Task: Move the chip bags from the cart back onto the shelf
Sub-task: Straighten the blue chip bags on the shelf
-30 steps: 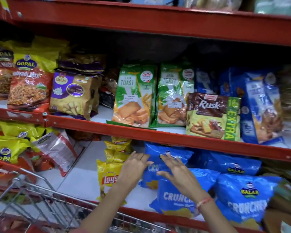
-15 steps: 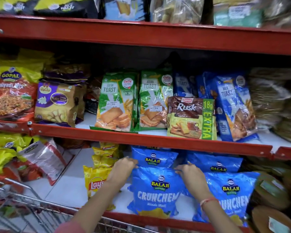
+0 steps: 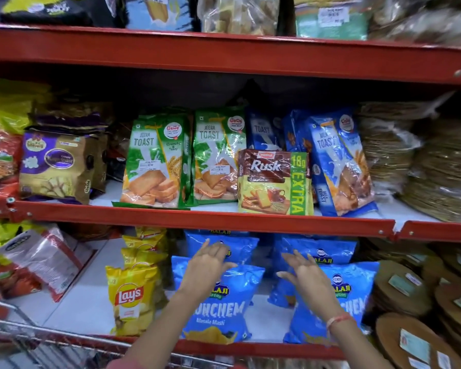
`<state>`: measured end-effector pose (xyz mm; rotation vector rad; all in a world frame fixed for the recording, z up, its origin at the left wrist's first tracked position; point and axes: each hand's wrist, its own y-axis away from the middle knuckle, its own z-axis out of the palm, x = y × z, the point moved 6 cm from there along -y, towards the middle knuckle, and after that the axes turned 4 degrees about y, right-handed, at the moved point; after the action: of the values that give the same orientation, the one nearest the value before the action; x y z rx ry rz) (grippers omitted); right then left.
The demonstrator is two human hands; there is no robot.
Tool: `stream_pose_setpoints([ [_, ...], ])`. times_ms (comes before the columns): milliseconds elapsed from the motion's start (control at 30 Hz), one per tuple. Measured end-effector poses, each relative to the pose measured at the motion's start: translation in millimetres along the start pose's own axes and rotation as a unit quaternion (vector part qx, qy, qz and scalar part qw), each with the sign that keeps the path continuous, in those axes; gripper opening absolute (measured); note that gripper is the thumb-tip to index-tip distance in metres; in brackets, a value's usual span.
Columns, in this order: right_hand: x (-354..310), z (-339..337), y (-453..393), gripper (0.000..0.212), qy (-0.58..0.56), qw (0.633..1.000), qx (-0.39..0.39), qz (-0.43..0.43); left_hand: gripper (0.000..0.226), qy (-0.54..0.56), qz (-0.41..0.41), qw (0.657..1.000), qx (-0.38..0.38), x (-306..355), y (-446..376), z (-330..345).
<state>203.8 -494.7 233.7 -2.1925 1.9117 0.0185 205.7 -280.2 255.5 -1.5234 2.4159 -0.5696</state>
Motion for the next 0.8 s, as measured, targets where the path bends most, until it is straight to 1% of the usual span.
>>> stream_pose_setpoints([
  [100,55.0,-4.5,8.7,0.051,0.061,0.997,-0.02,0.032,0.047,0.024,0.04,0.998,-0.052,64.6,-27.8,19.3],
  [167,88.3,-8.1,15.6,0.046,0.134,0.989,-0.038,0.05,0.043,0.043,0.049,0.994,-0.086,98.9,-42.8,30.9],
  [233,114.8,-13.1,21.2,0.041,0.191,0.979,-0.032,0.065,0.036,0.076,0.026,0.991,-0.111,121.9,-57.2,48.8],
  [333,133.2,-21.3,22.7,0.043,0.222,0.972,-0.002,0.075,0.026,0.1,-0.015,0.979,-0.175,144.4,-70.5,72.9],
  [400,131.0,-26.2,19.6,0.034,0.227,0.971,0.003,0.069,0.023,0.099,-0.046,0.972,-0.207,148.3,-73.2,75.7],
  [433,127.8,-29.4,18.0,0.03,0.235,0.97,0.01,0.067,0.023,0.103,-0.057,0.971,-0.209,147.5,-74.4,76.2],
  [500,120.6,-36.4,13.9,0.025,0.22,0.972,0.054,0.054,0.022,0.101,-0.073,0.971,-0.205,141.2,-75.4,77.8],
  [533,117.2,-38.6,13.0,0.026,0.21,0.974,0.07,0.045,0.021,0.103,-0.082,0.969,-0.208,136.2,-75.5,78.1],
  [633,111.2,-30.9,13.7,0.037,0.221,0.973,0.042,0.045,0.021,0.11,-0.096,0.965,-0.216,122.4,-75.6,79.5],
  [733,106.9,-30.7,14.3,0.034,0.207,0.976,0.044,0.055,0.019,0.098,-0.09,0.965,-0.225,117.8,-70.8,76.9],
  [767,107.0,-30.4,14.5,0.032,0.217,0.973,0.038,0.061,0.019,0.094,-0.083,0.967,-0.222,118.9,-68.4,75.5],
  [800,104.1,-32.7,16.8,0.029,0.202,0.976,0.03,0.07,0.02,0.1,-0.088,0.965,-0.225,118.8,-65.1,71.1],
])
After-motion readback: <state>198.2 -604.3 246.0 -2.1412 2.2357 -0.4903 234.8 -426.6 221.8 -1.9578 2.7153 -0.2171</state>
